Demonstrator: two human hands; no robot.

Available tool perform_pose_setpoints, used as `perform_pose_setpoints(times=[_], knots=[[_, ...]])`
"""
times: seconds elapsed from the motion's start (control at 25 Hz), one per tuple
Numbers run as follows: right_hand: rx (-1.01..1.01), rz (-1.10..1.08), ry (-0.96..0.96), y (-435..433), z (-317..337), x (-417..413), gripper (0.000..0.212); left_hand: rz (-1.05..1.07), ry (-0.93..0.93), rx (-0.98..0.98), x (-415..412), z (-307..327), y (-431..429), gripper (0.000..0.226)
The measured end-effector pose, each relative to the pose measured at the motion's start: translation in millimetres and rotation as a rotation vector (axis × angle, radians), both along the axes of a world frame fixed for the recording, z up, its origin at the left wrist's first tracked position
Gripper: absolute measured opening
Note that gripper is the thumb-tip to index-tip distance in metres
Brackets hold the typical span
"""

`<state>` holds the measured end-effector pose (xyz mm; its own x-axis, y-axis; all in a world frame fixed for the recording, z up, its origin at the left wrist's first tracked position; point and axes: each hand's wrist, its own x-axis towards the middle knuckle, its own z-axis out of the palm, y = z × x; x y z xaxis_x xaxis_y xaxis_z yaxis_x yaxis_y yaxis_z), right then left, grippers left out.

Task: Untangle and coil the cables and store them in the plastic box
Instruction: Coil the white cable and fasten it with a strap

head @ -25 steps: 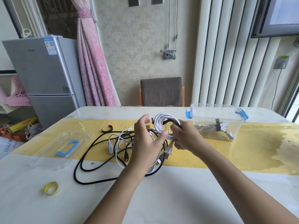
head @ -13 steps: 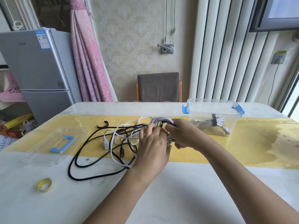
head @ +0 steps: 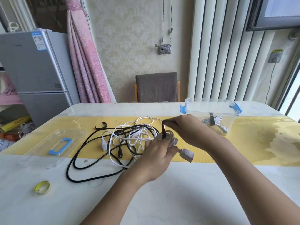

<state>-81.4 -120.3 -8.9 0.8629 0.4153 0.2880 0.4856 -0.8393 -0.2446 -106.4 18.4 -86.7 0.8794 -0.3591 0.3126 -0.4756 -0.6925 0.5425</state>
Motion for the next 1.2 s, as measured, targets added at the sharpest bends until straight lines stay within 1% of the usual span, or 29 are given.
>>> perform_pose_setpoints(times=[0.04,0.08,0.16,0.2,0.24,0.28,0.32,0.36,0.4,0.48,0.52,0.6,0.68,0.76,0.84,0.92,1.0,1.04,1.08,1.12,1.2], knots=[[0.084,0.017,-0.005,-2,4,0,0.035,-0.057,0.18,-0.211,2,2,2,0.042],[0.181,0.029,0.008,-4,9,-1,0.035,-0.077,0.317,-0.437,2,7,5,0.034],[0.377,0.013,0.014,-9,19,-2,0.037,0.011,0.49,-0.857,5,20,11,0.025],[0.444,-0.015,-0.014,-13,21,-1,0.037,0.035,0.578,-1.111,7,25,16,0.022],[0.457,-0.053,-0.032,-18,21,1,0.036,0.023,0.705,-1.375,8,32,21,0.019],[0.408,-0.097,-0.015,-21,20,3,0.035,-0.02,0.833,-1.588,7,38,25,0.02],[0.301,-0.135,0.041,-23,17,4,0.035,-0.081,0.935,-1.717,7,41,29,0.022],[0.17,-0.161,0.123,-22,14,3,0.036,-0.127,0.987,-1.76,7,41,30,0.024],[0.048,-0.176,0.203,-20,11,2,0.039,-0.145,0.998,-1.751,5,43,30,0.024],[-0.121,-0.184,0.278,-11,8,-5,0.052,-0.127,0.963,-1.674,2,42,25,0.024],[-0.172,-0.179,0.259,-7,7,-9,0.058,-0.108,0.934,-1.625,1,42,22,0.026],[-0.257,-0.192,0.133,2,3,-17,0.068,-0.084,0.839,-1.494,-1,41,17,0.024],[-0.355,-0.216,0.017,8,-4,-21,0.071,-0.087,0.753,-1.395,-3,40,11,0.028],[-0.441,-0.229,-0.017,13,-10,-25,0.071,-0.119,0.729,-1.361,-6,41,9,0.032],[-0.453,-0.233,-0.001,17,-13,-28,0.071,-0.085,0.66,-1.293,-8,40,8,0.03],[-0.45,-0.205,0.014,21,-14,-34,0.064,-0.033,0.573,-1.192,-8,34,7,0.033],[-0.451,-0.118,-0.018,27,-13,-41,0.054,-0.028,0.554,-1.122,-8,30,5,0.029],[-0.409,-0.059,-0.034,28,-10,-43,0.051,-0.034,0.557,-1.127,-9,30,4,0.028],[-0.299,0.012,-0.006,28,-7,-43,0.053,-0.041,0.562,-1.156,-8,31,5,0.028],[-0.147,0.099,0.068,26,-2,-41,0.058,-0.055,0.572,-1.209,-8,34,7,0.029],[0.119,0.257,0.201,20,8,-36,0.062,-0.115,0.614,-1.369,-4,39,15,0.032]])
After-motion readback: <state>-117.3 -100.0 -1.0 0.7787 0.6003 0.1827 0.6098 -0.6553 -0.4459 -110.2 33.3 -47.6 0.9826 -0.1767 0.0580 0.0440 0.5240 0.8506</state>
